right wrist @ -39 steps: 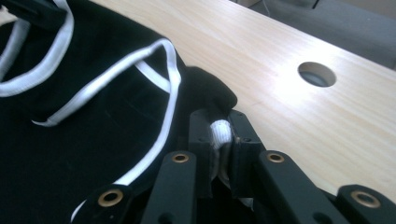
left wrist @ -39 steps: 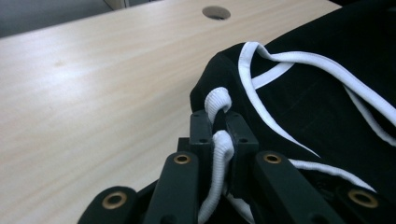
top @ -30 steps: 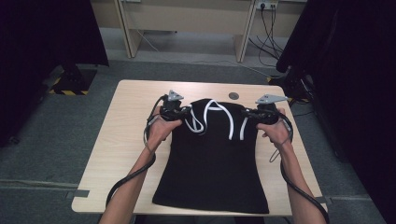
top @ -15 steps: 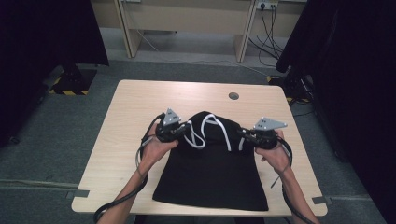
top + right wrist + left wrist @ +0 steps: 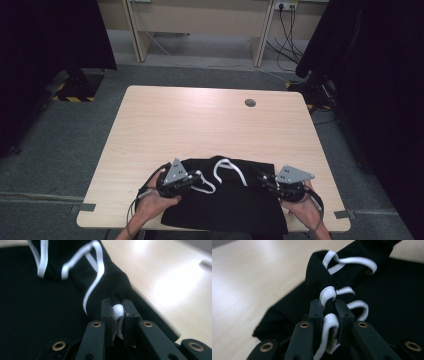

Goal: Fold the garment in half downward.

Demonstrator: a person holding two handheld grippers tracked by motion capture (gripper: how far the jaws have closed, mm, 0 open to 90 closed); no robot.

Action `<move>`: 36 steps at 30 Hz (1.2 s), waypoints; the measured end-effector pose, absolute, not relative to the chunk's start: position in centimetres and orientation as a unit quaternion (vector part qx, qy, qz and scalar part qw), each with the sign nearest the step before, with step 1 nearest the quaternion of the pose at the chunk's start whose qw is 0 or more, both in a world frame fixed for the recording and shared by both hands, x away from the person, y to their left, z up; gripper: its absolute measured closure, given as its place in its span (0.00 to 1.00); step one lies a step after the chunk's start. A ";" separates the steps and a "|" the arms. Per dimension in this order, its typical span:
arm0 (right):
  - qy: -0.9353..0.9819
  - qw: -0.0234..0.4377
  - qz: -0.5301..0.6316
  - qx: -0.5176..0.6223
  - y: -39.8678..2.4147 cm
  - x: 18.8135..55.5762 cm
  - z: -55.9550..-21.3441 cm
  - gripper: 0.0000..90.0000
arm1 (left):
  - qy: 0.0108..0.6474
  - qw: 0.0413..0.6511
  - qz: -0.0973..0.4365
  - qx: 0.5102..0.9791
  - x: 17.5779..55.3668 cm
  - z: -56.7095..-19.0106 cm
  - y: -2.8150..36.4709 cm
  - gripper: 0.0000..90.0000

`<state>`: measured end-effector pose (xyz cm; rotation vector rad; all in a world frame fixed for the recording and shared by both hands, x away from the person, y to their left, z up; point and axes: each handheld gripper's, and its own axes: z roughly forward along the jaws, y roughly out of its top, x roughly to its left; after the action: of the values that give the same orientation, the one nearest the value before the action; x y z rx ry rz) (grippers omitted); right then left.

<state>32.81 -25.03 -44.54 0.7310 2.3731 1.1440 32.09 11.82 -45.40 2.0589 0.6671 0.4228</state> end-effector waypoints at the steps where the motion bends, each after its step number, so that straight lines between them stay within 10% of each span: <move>1: 0.858 0.186 0.400 0.264 -25.4 31.8 -45.6 0.91 | 0.269 0.443 0.165 0.839 31.6 -45.8 11.9 0.84; 11: 0.869 0.175 0.373 0.272 -25.6 30.6 -47.1 0.91 | 0.279 0.400 0.145 0.861 31.6 -47.8 11.7 0.79; 23: 0.849 0.193 0.376 0.317 -26.6 38.6 -47.2 0.90 | 0.333 0.417 0.149 0.833 38.4 -48.1 10.6 0.77; 32: 0.832 0.175 0.415 0.324 -26.4 38.3 -44.5 0.48 | 0.320 0.435 0.161 0.826 37.6 -46.5 10.4 0.28; 36: 0.840 0.171 0.400 0.324 -24.9 38.8 -43.6 0.41 | 0.317 0.442 0.155 0.825 38.1 -45.9 9.8 0.21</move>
<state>38.85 -24.89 -43.56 0.9215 2.3854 1.1374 38.07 9.77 -45.85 2.0463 0.7866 0.3843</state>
